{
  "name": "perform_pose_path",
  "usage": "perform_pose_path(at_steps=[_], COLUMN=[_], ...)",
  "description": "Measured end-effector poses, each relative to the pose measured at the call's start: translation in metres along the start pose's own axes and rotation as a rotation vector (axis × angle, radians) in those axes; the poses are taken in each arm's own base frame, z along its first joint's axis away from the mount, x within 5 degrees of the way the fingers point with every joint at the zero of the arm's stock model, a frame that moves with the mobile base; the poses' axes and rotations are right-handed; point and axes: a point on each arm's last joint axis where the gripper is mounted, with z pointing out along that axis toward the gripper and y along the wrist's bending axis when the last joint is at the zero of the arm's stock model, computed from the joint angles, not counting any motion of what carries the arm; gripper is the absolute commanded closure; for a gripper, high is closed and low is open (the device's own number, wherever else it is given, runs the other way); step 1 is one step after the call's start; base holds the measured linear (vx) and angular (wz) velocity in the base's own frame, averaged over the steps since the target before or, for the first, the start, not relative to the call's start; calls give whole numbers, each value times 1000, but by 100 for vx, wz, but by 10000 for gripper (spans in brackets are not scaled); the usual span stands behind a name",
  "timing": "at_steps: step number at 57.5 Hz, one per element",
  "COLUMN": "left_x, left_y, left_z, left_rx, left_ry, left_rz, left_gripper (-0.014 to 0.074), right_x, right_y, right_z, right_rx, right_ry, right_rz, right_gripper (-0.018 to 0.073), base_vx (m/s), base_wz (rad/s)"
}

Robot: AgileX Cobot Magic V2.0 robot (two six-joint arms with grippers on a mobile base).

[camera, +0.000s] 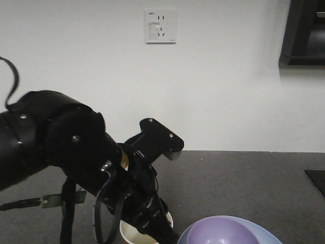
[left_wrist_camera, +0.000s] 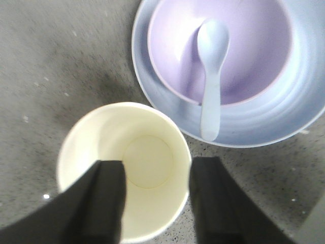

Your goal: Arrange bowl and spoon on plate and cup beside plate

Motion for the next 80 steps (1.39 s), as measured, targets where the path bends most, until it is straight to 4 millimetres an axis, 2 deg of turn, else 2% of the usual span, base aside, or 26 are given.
perform_pose_path(at_steps=[9, 22, 31, 36, 37, 48, 56, 64, 70, 80], left_x=[5, 20, 50, 83, 93, 180, 222, 239, 240, 240], left_y=[0, 4, 0, -3, -3, -8, -16, -20, -21, -21], left_z=[-36, -96, -108, -95, -87, -47, -34, -37, -43, -45], left_rx=[-38, -157, -192, -194, -193, -187, -174, -170, -171, -169], left_ry=[-81, -250, -376, -421, -424, -439, -493, -630, -702, -716], left_rz=[14, 54, 74, 65, 52, -85, -142, -154, -151, -158], left_gripper=[602, 602, 600, 599, 599, 599, 599, 599, 599, 599], right_x=[0, 0, 0, 1, 1, 0, -5, 0, 5, 7], right_y=[0, 0, 0, 0, 0, 1, 2, 4, 3, 4], right_z=[0, 0, 0, 0, 0, -6, -19, -23, -21, -20], right_rx=[0, 0, 0, -1, -2, 2, 8, 16, 26, 19], right_ry=[1, 1, 2, 5, 7, -32, -158, -288, -332, -336], right_rz=[0, 0, 0, -3, -7, -76, -122, -114, -96, -77], right_gripper=[568, 568, 568, 568, 568, 568, 568, 568, 568, 568], base_vx=[0, 0, 0, 0, 0, 0, 0, 0, 0, 0], base_wz=[0, 0, 0, 0, 0, 0, 0, 0, 0, 0])
